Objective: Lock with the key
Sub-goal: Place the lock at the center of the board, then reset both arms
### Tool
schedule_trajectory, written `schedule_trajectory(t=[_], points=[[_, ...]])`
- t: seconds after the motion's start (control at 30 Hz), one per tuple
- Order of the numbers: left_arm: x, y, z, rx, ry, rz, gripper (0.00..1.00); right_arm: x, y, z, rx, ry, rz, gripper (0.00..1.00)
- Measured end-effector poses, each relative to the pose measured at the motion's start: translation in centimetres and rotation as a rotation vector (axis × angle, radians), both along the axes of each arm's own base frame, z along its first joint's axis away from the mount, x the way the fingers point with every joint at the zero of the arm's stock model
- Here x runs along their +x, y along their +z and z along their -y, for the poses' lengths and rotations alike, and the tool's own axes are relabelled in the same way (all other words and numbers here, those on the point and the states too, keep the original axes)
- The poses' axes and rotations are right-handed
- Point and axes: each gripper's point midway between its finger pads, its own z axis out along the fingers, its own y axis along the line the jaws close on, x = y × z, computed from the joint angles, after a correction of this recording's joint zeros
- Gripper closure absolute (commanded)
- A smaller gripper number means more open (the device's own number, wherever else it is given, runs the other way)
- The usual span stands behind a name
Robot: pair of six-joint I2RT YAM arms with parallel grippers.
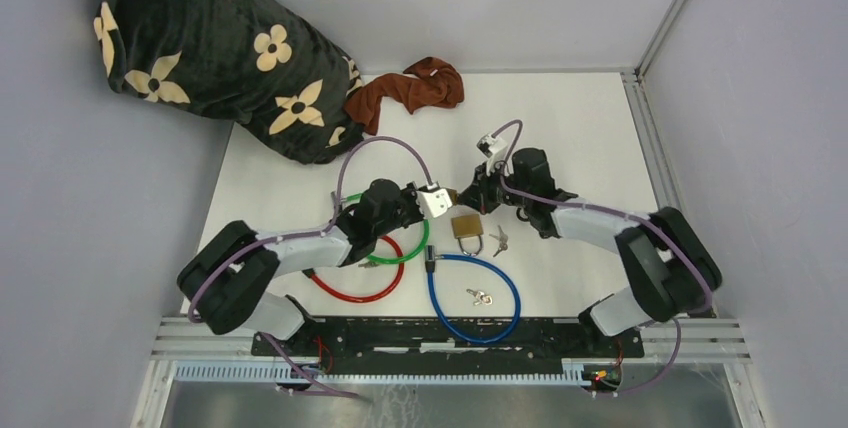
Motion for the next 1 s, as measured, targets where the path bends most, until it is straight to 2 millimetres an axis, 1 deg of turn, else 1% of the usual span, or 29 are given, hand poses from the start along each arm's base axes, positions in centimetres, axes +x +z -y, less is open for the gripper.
schedule_trajectory(t=[0.07, 0.13, 0.2, 0.23, 0.3, 0.33, 0.37, 0.43, 0.47, 0.5, 0.53, 0.57, 0.6, 0.67, 0.73, 0.77, 0.83, 0.9, 0.93, 0.97, 1.0], points=[[1.0, -0.9, 1.1, 0.022, -0.04, 0.023, 0.98, 1.9, -1.0, -0.8, 0.006, -0.022, -0.025, 1.0], [1.5, -1.9, 1.6, 0.048, -0.078, 0.028, 0.98, 3.0, -2.4, -0.9, -0.001, -0.043, -0.056, 1.0], [2.0, -3.1, 2.1, 0.075, -0.117, 0.023, 0.98, 3.7, -4.3, -0.9, -0.017, -0.059, -0.106, 1.0], [2.3, -3.7, 2.2, 0.089, -0.135, 0.019, 0.98, 3.9, -5.0, -0.9, -0.024, -0.066, -0.123, 0.97], [2.8, -4.7, 2.2, 0.114, -0.155, 0.016, 0.97, 4.2, -6.3, -0.5, -0.037, -0.081, -0.153, 0.86], [3.1, -5.1, 2.1, 0.125, -0.162, 0.014, 0.91, 4.4, -6.6, -0.4, -0.036, -0.087, -0.163, 0.8], [3.4, -5.4, 2.1, 0.134, -0.171, 0.012, 0.77, 4.5, -6.6, -0.3, -0.035, -0.095, -0.166, 0.73], [3.8, -5.9, 2.2, 0.146, -0.19, 0.014, 0.4, 4.9, -6.6, 0.1, -0.036, -0.111, -0.161, 0.61], [3.9, -6.0, 2.2, 0.155, -0.207, 0.017, 0.09, 5.1, -6.7, 0.3, -0.041, -0.117, -0.158, 0.5], [3.8, -6.1, 2.3, 0.161, -0.227, 0.018, 0.02, 5.2, -6.8, 0.6, -0.048, -0.125, -0.155, 0.25], [3.7, -6.2, 2.4, 0.166, -0.247, 0.017, 0.01, 5.3, -6.9, 1.0, -0.065, -0.133, -0.153, 0.06], [3.6, -6.1, 2.6, 0.159, -0.259, 0.021, 0.0, 5.4, -6.9, 1.3, -0.084, -0.139, -0.149, 0.02], [3.5, -5.7, 3.0, 0.15, -0.278, 0.025, 0.0, 5.5, -6.8, 1.7, -0.1, -0.147, -0.144, 0.02], [2.9, -5.3, 3.3, 0.139, -0.307, 0.014, 0.0, 6.0, -5.8, 2.4, -0.144, -0.146, -0.105, 0.02], [2.1, -4.3, 3.3, 0.126, -0.324, -0.005, 0.0, 6.6, -4.1, 3.1, -0.167, -0.159, -0.055, 0.02], [1.8, -3.3, 3.2, 0.109, -0.323, -0.006, 0.0, 6.7, -3.2, 3.5, -0.171, -0.164, -0.029, 0.02], [1.2, -0.1, 3.0, 0.052, -0.302, 0.001, 0.0, 7.1, -0.6, 4.8, -0.175, -0.194, 0.039, 0.02], [0.4, 3.9, 2.5, -0.022, -0.263, 0.022, 0.0, 7.4, 1.9, 6.5, -0.175, -0.243, 0.114, 0.02], [0.0, 6.0, 1.9, -0.065, -0.23, 0.038, 0.0, 7.4, 2.9, 7.3, -0.18, -0.27, 0.145, 0.02], [-0.4, 7.8, 1.1, -0.109, -0.194, 0.05, 0.0, 7.3, 4.0, 8.5, -0.189, -0.313, 0.18, 0.02], [-0.8, 9.4, 0.2, -0.153, -0.15, 0.061, 0.0, 7.1, 4.5, 9.4, -0.197, -0.343, 0.2, 0.02]])
